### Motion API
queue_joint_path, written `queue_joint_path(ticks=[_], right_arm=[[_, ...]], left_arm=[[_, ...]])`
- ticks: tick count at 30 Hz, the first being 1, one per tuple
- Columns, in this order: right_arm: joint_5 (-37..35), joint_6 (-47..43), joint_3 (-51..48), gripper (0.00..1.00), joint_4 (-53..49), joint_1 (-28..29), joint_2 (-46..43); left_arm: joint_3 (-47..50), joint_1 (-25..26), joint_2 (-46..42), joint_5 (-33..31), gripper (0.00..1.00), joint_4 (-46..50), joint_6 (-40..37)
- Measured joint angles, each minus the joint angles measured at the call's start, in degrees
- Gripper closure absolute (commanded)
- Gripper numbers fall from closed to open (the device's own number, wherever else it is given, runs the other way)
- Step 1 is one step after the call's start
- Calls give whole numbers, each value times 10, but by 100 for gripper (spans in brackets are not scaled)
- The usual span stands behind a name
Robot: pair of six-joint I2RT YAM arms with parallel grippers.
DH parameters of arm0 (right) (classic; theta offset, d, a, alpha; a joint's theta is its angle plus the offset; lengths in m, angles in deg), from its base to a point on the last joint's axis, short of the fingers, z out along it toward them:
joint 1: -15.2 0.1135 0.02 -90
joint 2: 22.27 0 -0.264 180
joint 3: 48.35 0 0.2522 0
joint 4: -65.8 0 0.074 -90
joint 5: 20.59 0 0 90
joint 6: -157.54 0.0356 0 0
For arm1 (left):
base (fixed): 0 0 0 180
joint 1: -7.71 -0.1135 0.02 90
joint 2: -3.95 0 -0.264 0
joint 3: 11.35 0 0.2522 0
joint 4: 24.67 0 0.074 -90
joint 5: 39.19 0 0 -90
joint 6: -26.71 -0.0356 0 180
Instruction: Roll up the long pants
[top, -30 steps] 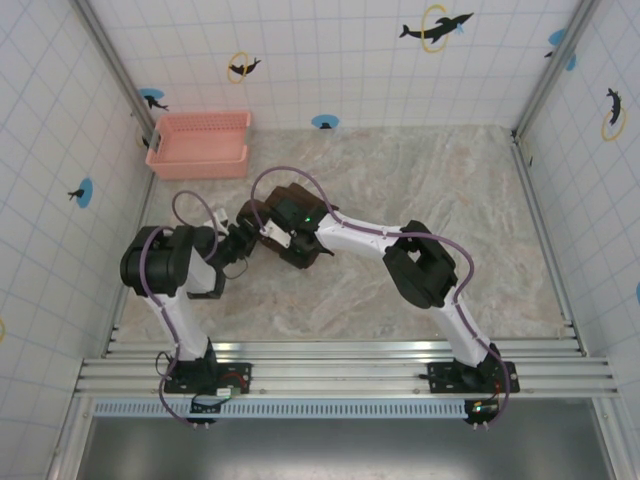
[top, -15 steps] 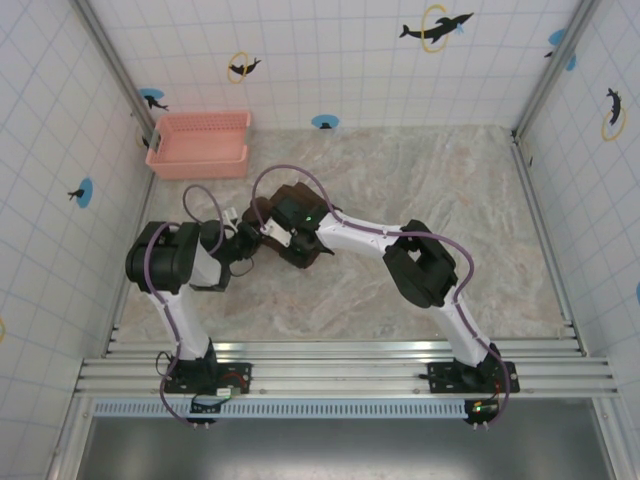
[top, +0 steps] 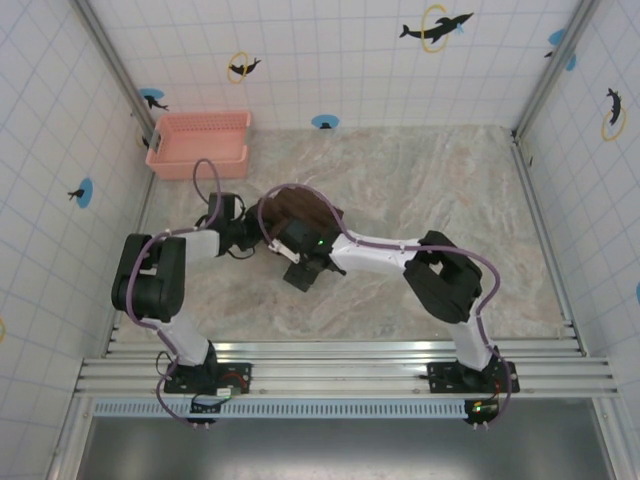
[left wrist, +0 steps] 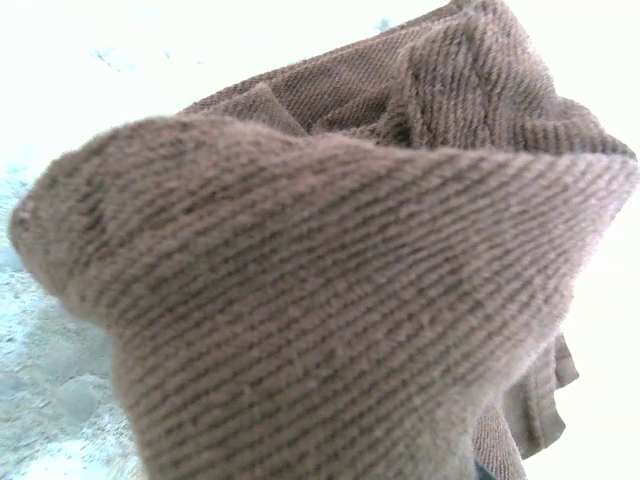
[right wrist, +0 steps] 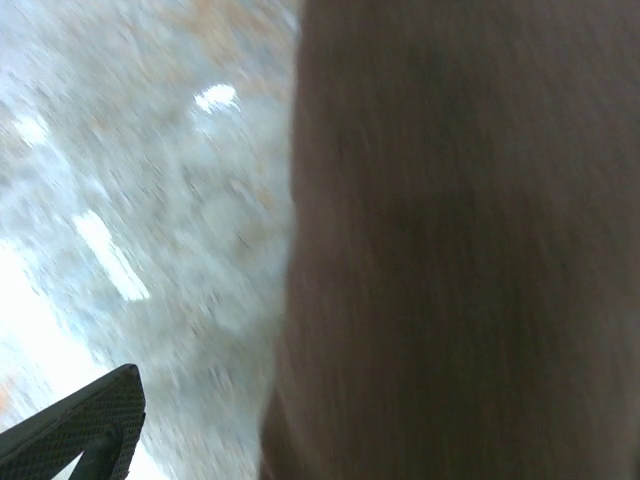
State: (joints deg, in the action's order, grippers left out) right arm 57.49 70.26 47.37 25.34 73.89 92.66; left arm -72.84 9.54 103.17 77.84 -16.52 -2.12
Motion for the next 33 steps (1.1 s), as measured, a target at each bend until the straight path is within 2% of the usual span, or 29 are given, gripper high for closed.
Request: queue_joint_path(ticks=[6,10,14,27,33], right_arm=[[-160,2,-6,1,-18,70,-25],[-213,0,3,1,-27,101,-23],[-267,-4,41,1,-32,109,0],[-407,-59,132,1,-31,115,151],[-474,-65,168,1,-32,107,197]], left_arm=[[-121,14,27,-54,100,196,-20],[-217,31,67,-99,100,321,-28],[-287,52,104,-143,100,401,-28],[-382,64,163,-170,100,506,-22],[-387,66,167,-174,100,514,-19]])
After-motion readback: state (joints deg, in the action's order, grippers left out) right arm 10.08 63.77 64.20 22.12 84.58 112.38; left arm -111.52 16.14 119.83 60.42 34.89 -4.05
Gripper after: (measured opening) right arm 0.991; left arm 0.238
